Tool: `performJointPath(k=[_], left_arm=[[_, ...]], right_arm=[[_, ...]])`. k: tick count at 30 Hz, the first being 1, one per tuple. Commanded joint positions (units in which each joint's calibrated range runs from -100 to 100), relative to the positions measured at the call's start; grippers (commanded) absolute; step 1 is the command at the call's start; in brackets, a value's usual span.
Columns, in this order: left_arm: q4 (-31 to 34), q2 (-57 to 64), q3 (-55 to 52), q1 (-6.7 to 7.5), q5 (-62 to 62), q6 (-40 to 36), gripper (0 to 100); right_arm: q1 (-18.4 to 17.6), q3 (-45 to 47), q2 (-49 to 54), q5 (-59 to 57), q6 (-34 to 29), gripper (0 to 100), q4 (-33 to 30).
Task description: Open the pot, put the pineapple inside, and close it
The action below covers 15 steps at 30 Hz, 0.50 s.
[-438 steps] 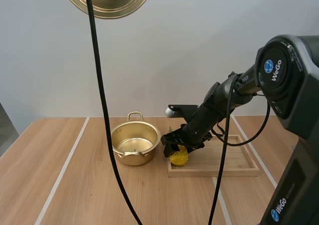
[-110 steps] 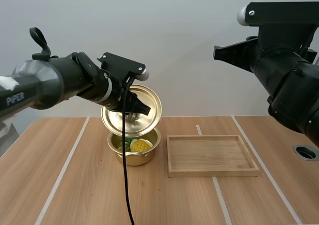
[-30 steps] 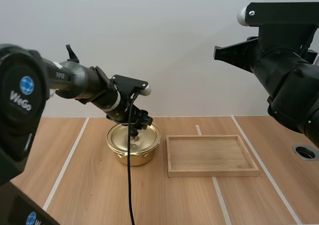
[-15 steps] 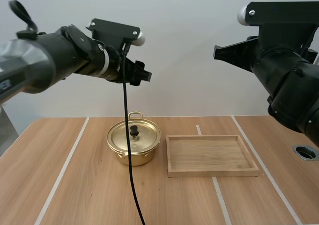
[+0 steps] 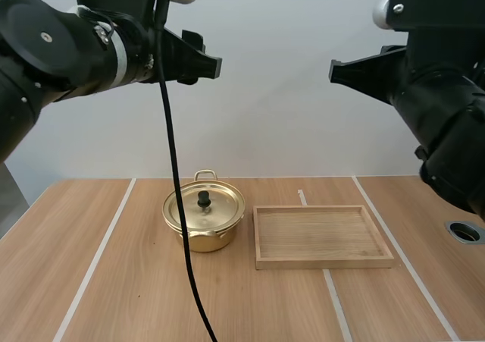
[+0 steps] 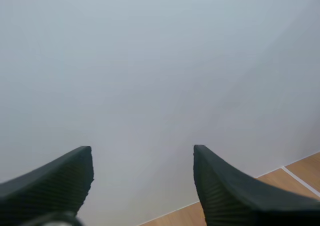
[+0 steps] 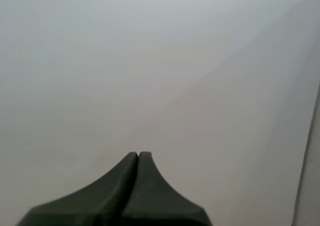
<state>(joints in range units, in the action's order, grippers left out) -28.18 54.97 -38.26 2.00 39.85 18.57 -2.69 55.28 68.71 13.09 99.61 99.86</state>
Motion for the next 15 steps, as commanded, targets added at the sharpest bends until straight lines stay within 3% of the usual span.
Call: performJointPath(k=[1, 5, 8, 13, 15], left_arm=[[2.0, 3.5, 0.4, 0.07, 2.8, -2.6, 76], [2.6, 7.5, 0.4, 0.07, 6.0, -5.5, 62], [4.3, 10.6, -0.2, 0.07, 6.6, -8.1, 45], [7.8, 17.2, -4.2, 0.07, 6.6, -11.7, 1], [9.5, 19.8, -5.9, 0.07, 6.6, -13.1, 0]], right_arm=[[0.3, 0.2, 3.2, -5.2, 0.4, 0, 0.1], [0.3, 0.2, 6.8, -10.2, 0.4, 0, 0.1], [0.3, 0.2, 8.7, -9.6, 0.4, 0, 0.1], [0.3, 0.2, 11.5, -8.4, 0.4, 0, 0.1], [0.3, 0.2, 12.5, -8.4, 0.4, 0, 0.1]])
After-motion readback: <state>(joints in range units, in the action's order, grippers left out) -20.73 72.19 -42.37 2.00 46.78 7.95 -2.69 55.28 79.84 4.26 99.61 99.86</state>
